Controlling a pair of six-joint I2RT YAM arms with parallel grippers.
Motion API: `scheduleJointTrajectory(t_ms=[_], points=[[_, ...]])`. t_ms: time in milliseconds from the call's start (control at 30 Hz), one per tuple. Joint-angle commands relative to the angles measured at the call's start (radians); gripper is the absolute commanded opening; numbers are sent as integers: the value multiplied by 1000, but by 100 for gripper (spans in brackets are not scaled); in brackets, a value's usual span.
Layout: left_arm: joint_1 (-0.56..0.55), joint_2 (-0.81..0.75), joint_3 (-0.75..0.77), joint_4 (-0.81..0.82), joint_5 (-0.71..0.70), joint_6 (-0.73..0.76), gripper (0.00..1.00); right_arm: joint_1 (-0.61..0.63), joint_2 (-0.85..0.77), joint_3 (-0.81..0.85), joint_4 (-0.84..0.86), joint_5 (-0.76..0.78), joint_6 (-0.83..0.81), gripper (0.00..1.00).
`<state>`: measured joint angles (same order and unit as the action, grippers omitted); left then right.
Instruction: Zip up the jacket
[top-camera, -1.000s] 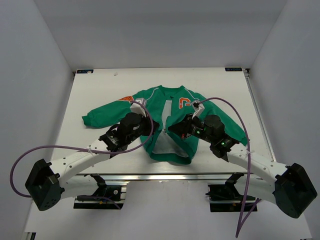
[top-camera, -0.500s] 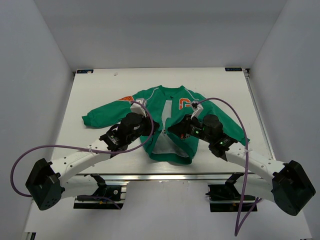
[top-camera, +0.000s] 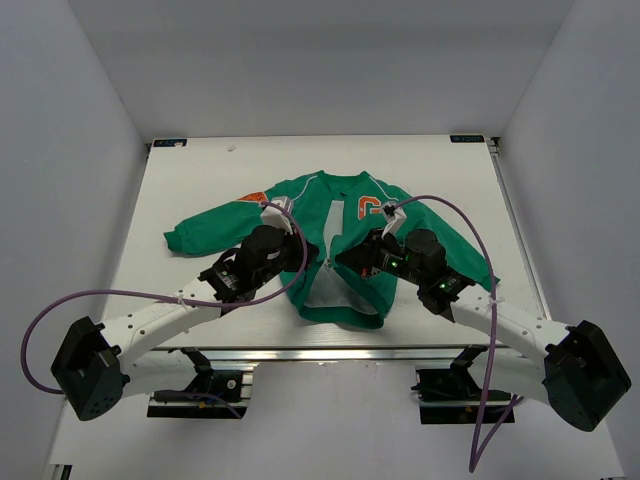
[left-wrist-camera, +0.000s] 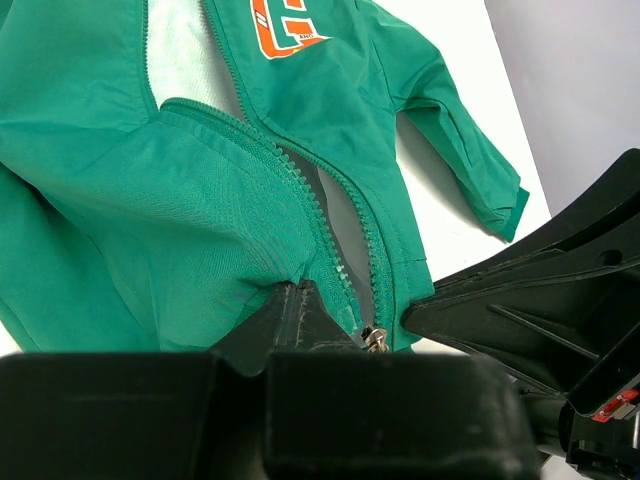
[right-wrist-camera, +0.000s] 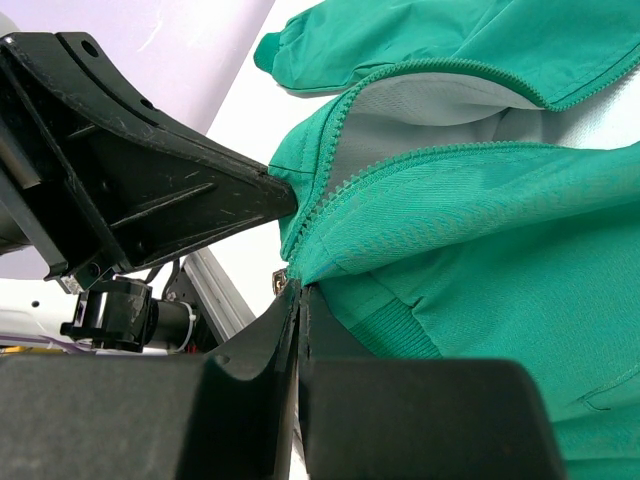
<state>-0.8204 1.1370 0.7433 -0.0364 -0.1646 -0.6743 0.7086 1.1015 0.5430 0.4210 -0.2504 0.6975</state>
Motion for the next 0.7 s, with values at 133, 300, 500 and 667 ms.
scheduleJointTrajectory(t_ms=[133,300,500,667], points=[[-2,-33,5,23,5,-4,0,2,4,37,78,-7,5,0],[-2,-33,4,26,10,-5,0,2,11,37,93,-6,14,0],[-3,-40,-4,29,14,-4,0,2,9,35,98,5,20,0],[-3,-49,-15,42,23,-2,0,2,3,25,110,23,31,0]])
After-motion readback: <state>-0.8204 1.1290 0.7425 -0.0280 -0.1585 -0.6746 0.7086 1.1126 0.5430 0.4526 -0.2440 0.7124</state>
